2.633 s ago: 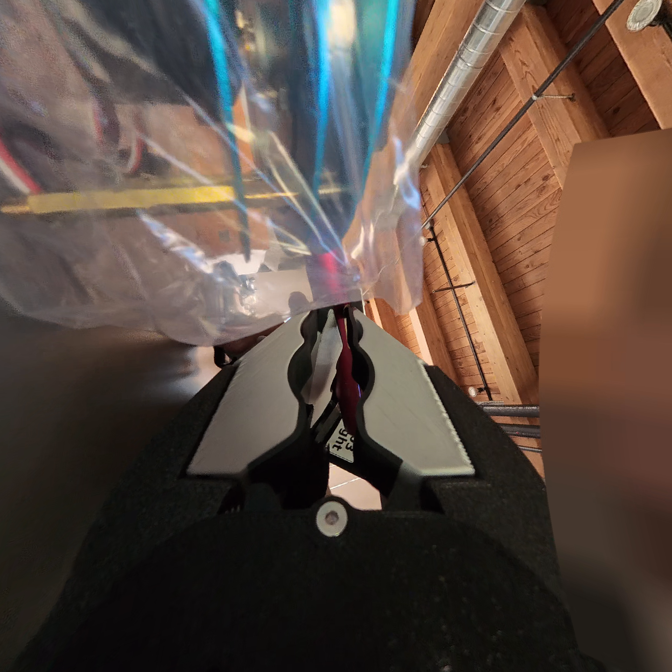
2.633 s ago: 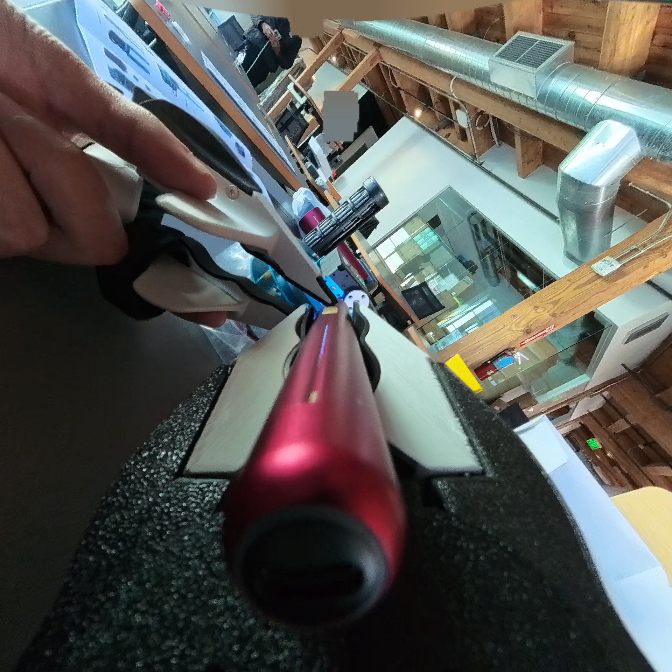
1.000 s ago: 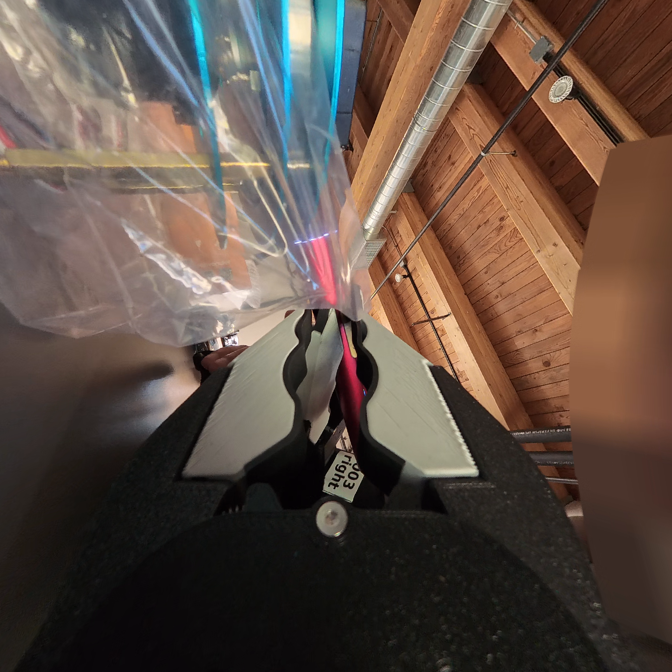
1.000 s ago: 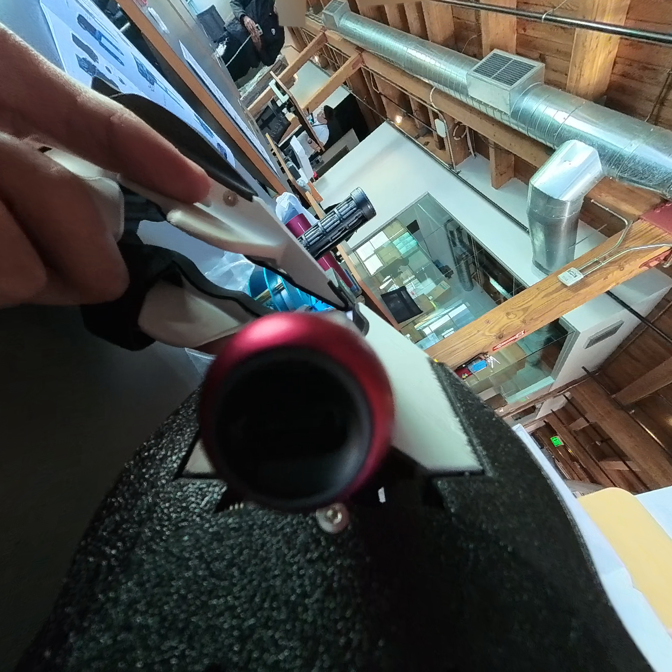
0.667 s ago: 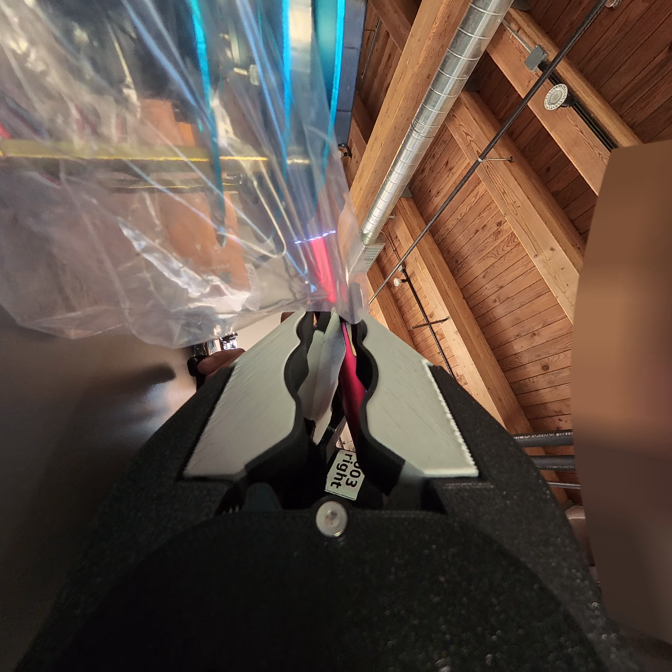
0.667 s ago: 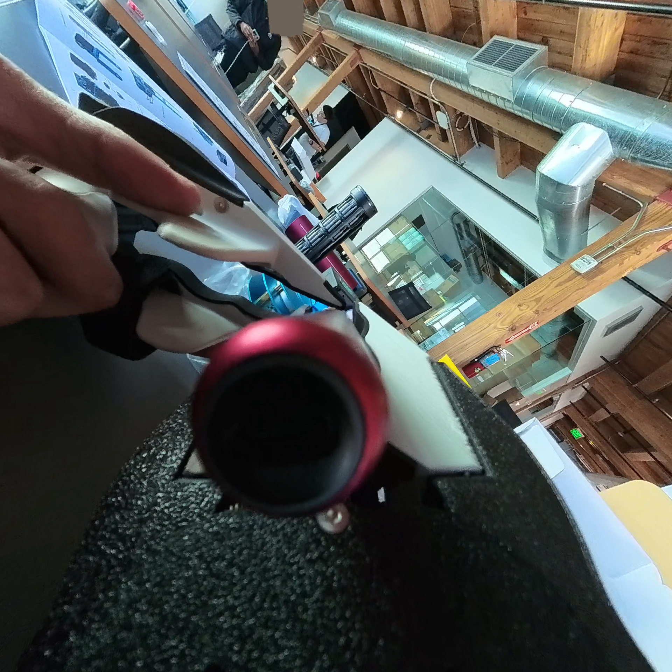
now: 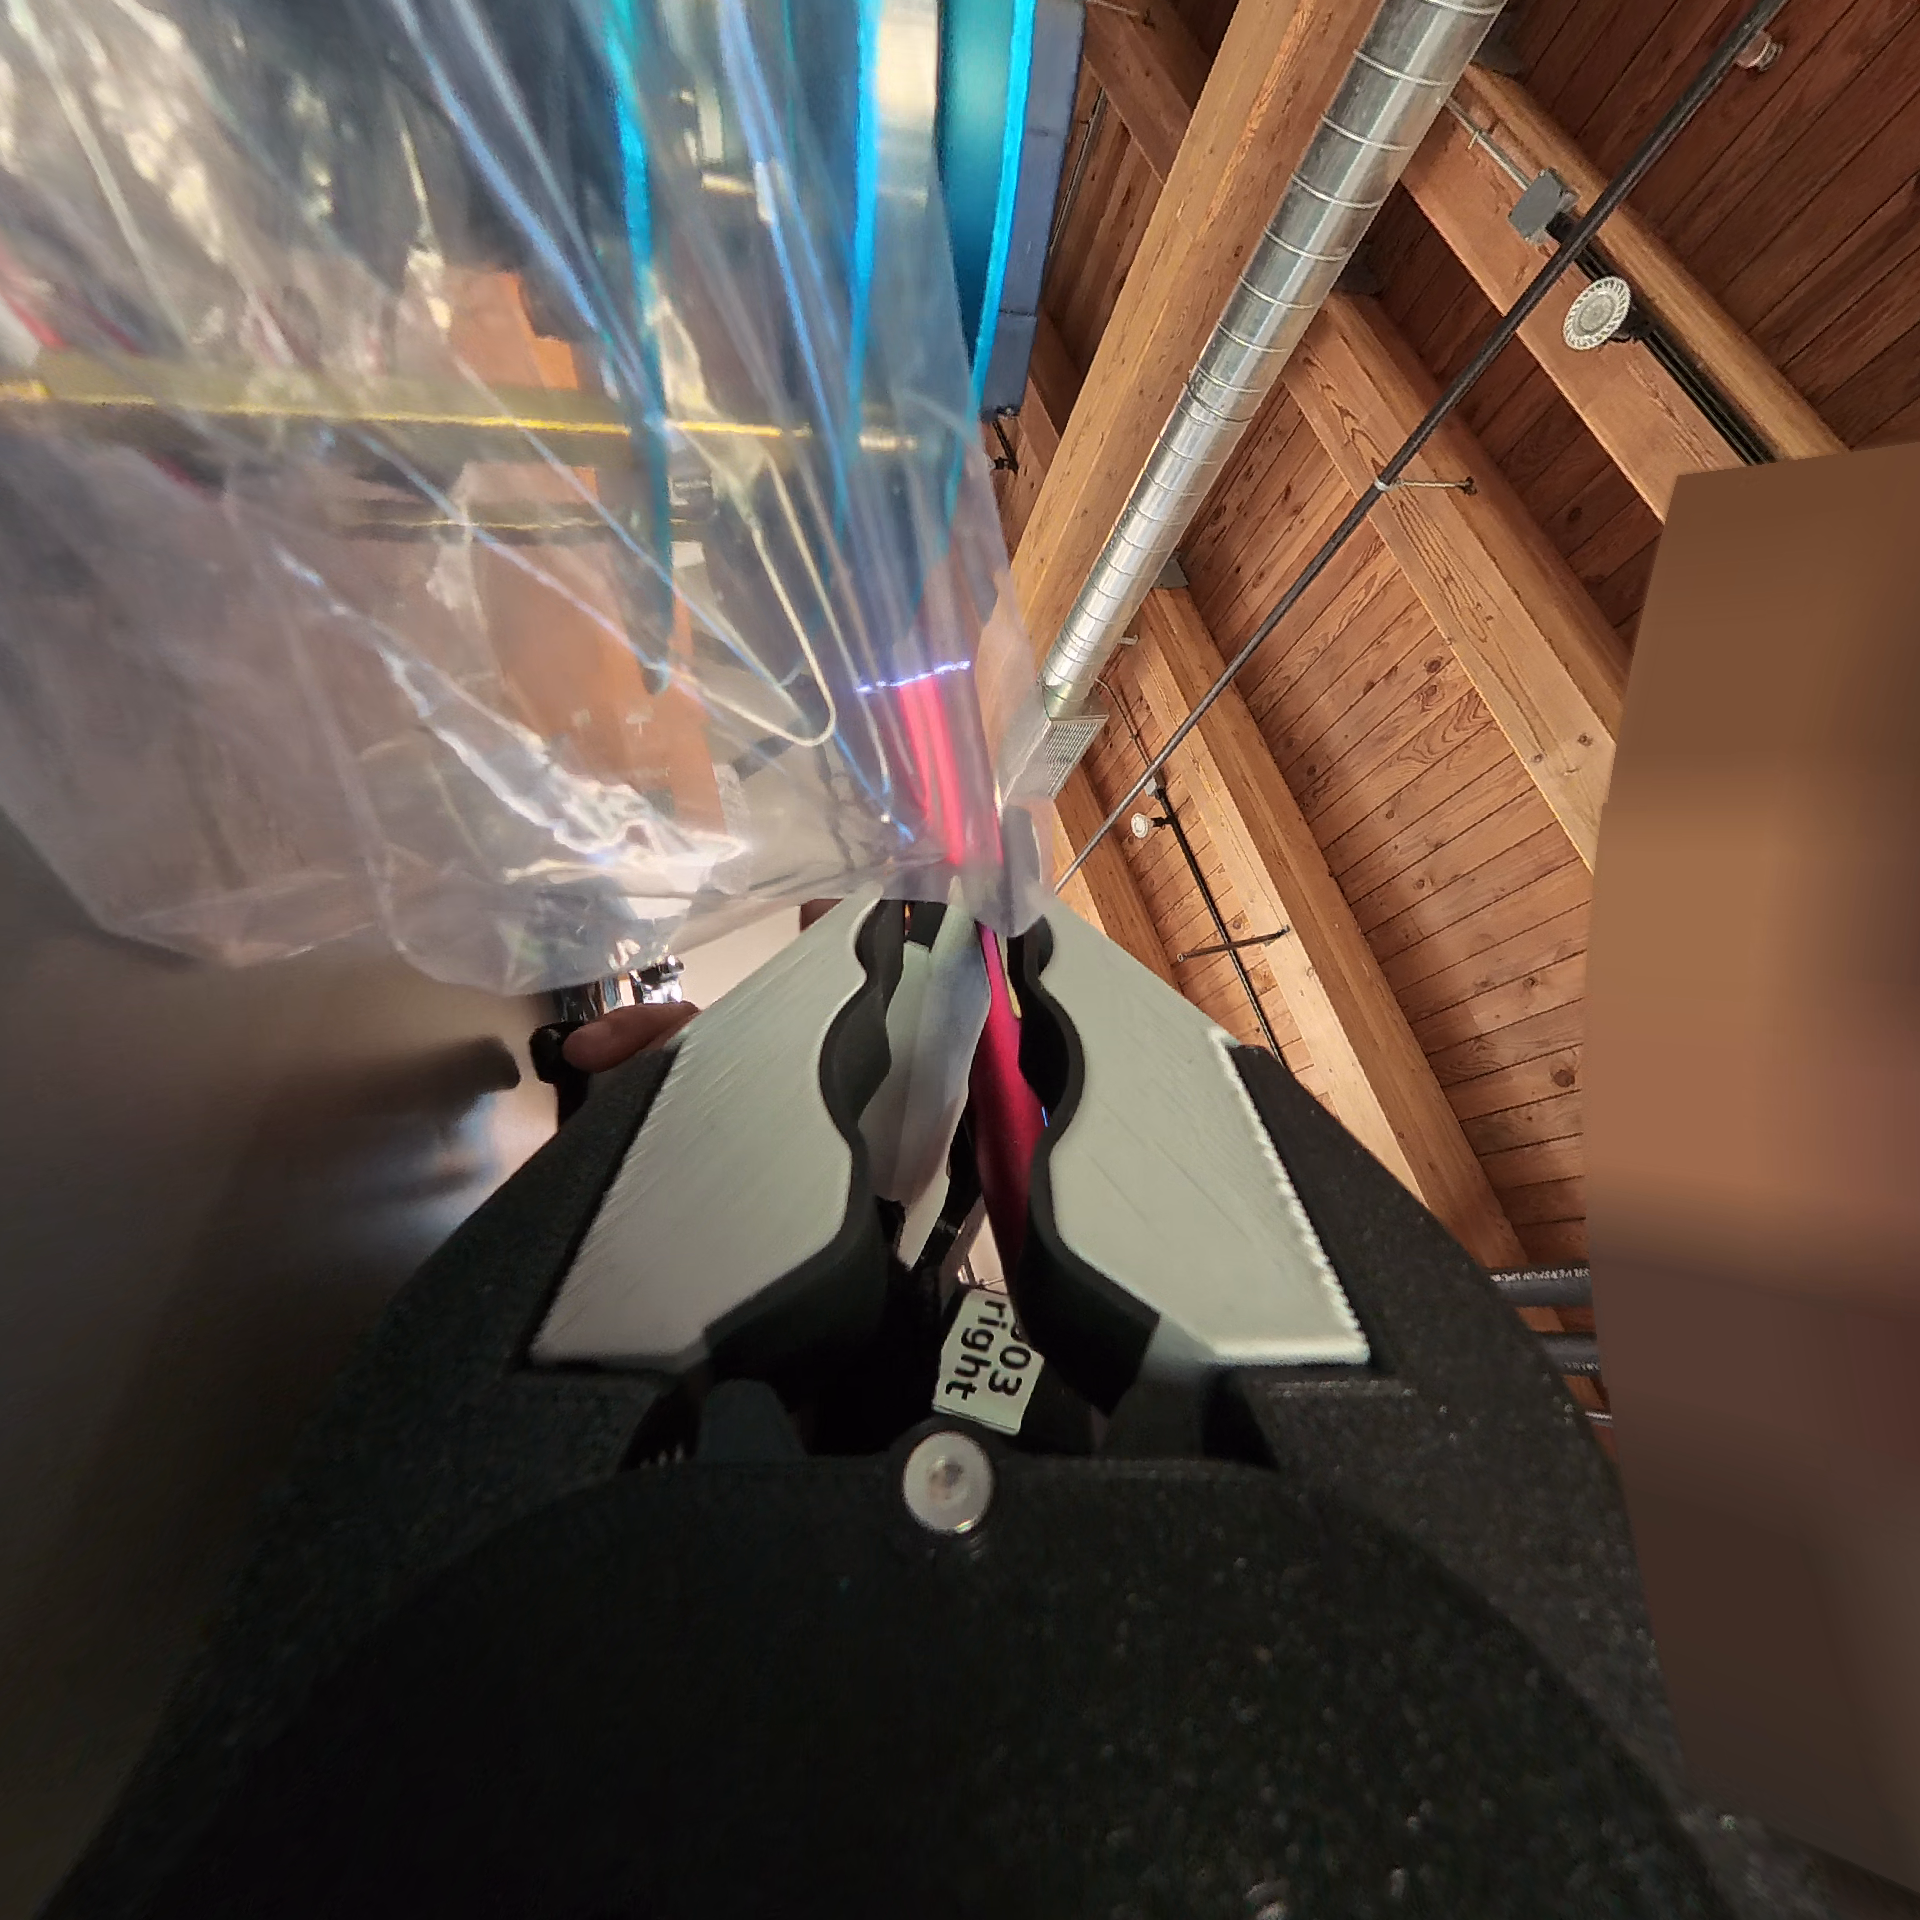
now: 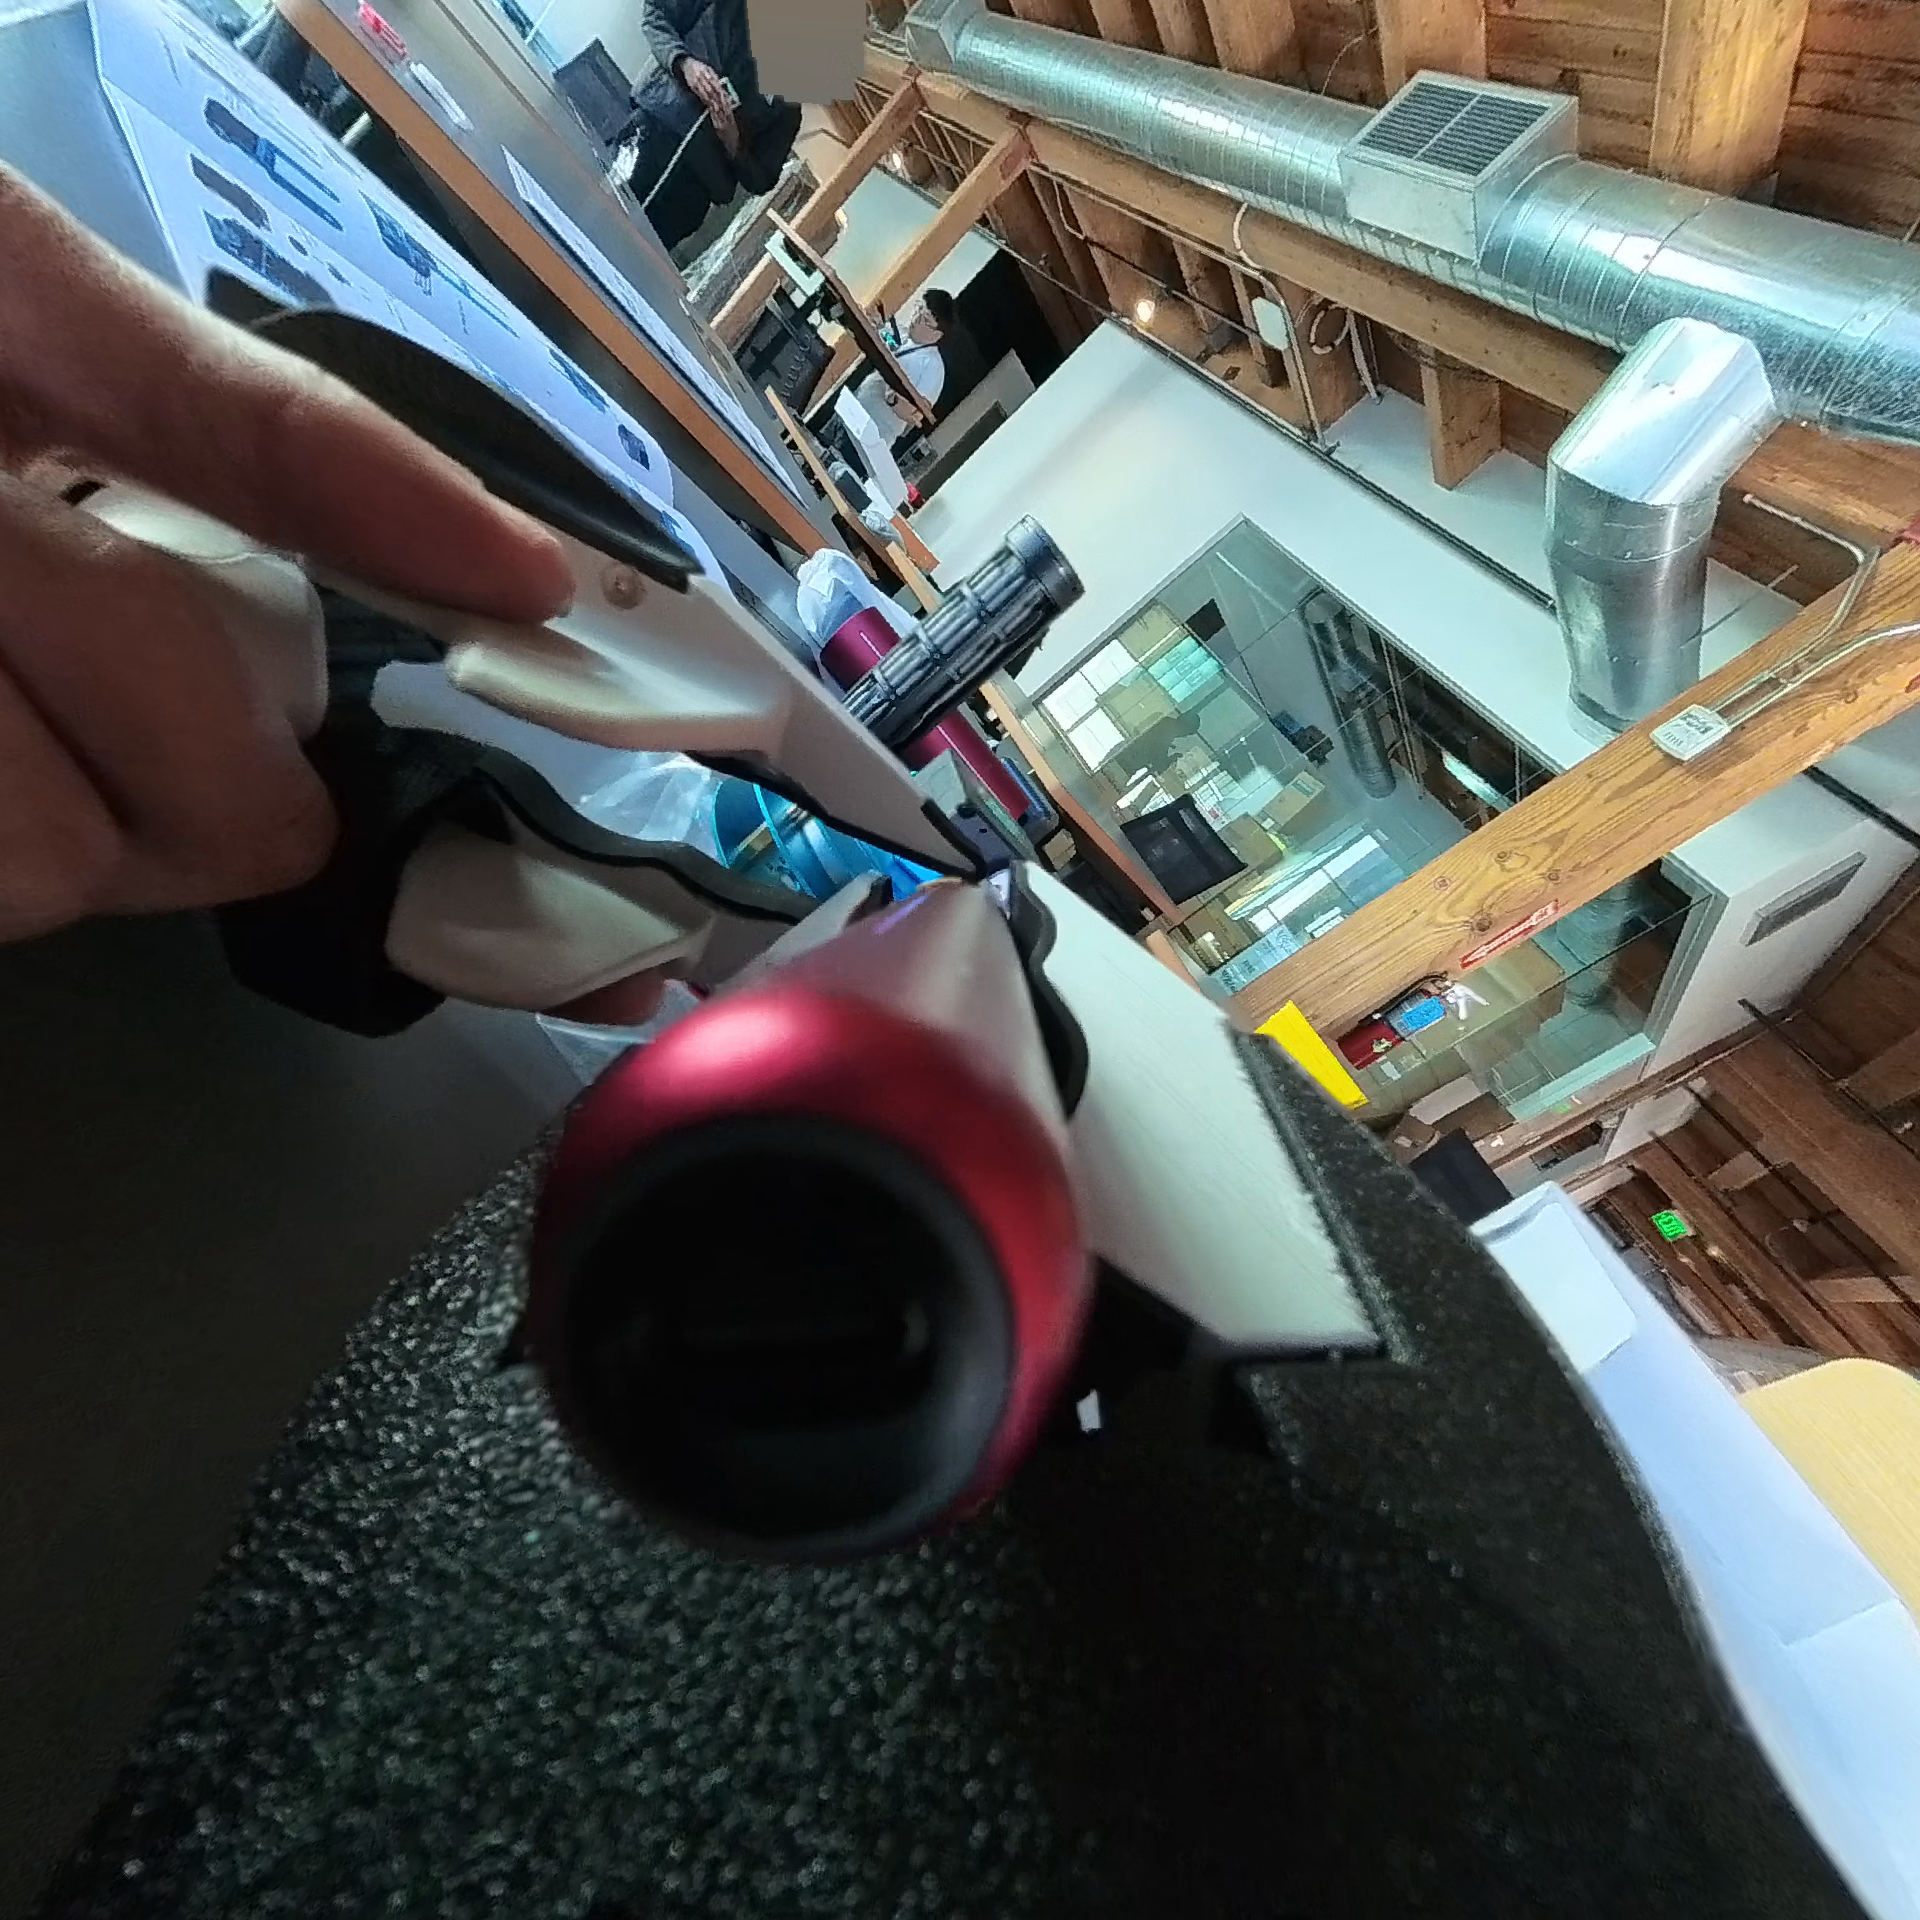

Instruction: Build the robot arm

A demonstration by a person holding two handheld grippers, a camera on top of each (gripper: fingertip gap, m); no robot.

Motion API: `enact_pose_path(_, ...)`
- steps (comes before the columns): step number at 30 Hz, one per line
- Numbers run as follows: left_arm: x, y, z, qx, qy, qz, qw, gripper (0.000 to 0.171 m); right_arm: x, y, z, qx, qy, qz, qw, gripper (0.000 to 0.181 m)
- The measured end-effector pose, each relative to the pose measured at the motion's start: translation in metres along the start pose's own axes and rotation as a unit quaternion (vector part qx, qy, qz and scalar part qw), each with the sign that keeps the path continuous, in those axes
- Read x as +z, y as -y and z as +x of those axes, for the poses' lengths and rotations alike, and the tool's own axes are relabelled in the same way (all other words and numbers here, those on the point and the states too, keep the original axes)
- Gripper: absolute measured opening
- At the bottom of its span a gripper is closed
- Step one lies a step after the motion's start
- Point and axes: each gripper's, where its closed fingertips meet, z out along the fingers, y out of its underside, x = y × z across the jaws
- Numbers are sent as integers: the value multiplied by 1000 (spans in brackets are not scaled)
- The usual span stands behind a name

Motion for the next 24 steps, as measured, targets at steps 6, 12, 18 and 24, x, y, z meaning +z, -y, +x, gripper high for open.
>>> enact_pose_path(6,-3,-8,-1,23,24,-31,999,28,0,-1,2,-4,-3,-3,1000,19)
enact_pose_path(12,-23,-24,25,260,97,-126,952,55,-1,-4,8,38,2,-7,999,19)
enact_pose_path(18,-23,70,56,603,212,-175,749,58,-14,6,13,93,26,17,995,20)
enact_pose_path(24,-9,92,16,646,262,-287,657,60,-48,-23,47,188,79,-103,973,20)
